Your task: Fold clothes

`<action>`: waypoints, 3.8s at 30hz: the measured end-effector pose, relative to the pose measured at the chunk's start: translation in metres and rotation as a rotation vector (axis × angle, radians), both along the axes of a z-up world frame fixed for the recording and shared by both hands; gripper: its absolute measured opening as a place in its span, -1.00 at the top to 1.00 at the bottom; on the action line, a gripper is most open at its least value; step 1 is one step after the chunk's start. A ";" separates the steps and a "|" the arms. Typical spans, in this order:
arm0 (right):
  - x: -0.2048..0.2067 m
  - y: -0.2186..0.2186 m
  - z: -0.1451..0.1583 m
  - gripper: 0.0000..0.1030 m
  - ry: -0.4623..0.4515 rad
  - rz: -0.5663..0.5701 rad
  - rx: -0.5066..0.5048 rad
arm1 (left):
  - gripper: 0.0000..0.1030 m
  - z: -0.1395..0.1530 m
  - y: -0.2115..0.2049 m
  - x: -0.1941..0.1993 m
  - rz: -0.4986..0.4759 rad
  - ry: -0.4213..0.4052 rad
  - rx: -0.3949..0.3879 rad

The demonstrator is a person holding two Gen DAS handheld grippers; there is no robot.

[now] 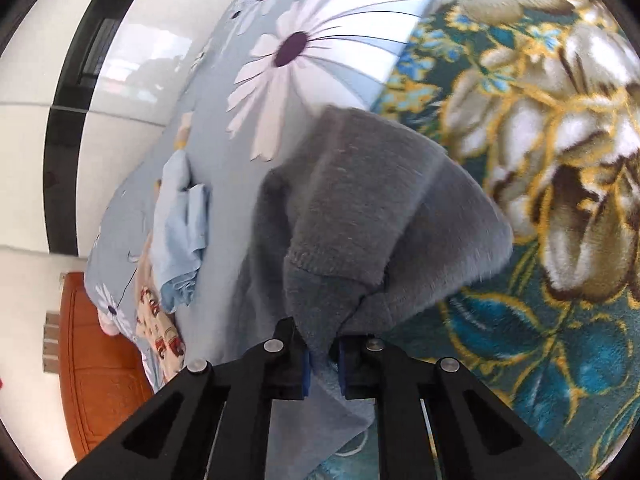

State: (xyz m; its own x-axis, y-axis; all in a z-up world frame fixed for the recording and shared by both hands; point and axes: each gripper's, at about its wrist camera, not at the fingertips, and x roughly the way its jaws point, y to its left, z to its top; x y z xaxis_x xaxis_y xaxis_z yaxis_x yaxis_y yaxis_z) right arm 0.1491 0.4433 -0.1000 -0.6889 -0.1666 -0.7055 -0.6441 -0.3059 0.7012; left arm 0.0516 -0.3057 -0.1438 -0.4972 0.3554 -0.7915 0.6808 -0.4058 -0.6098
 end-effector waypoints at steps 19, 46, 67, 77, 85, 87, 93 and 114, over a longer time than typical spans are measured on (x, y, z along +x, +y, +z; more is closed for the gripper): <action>0.052 -0.032 0.142 0.84 0.215 0.323 0.189 | 0.70 0.084 -0.036 0.055 -0.187 0.084 -0.265; 0.126 -0.038 0.051 0.55 -0.522 0.122 0.221 | -0.22 0.053 -0.100 0.105 0.137 0.195 0.087; 0.020 -0.355 0.086 0.08 -0.471 0.902 0.675 | -0.25 0.047 -0.112 0.066 -0.057 0.107 0.174; -0.039 -0.431 0.085 0.08 -0.323 0.957 0.636 | -0.25 0.050 -0.103 0.070 -0.031 0.108 0.199; -0.064 -0.464 0.056 0.08 -0.183 1.102 0.573 | -0.25 0.075 -0.103 0.064 -0.066 0.195 0.054; -0.072 -0.458 0.047 0.08 -0.171 1.144 0.571 | -0.25 0.077 -0.105 0.059 -0.129 0.162 -0.006; -0.097 -0.450 0.026 0.08 -0.095 1.302 0.547 | -0.25 0.073 -0.107 0.039 -0.320 0.050 -0.177; -0.100 -0.434 -0.015 0.08 -0.024 1.576 0.529 | 0.01 0.044 -0.062 0.016 -0.644 0.001 -0.237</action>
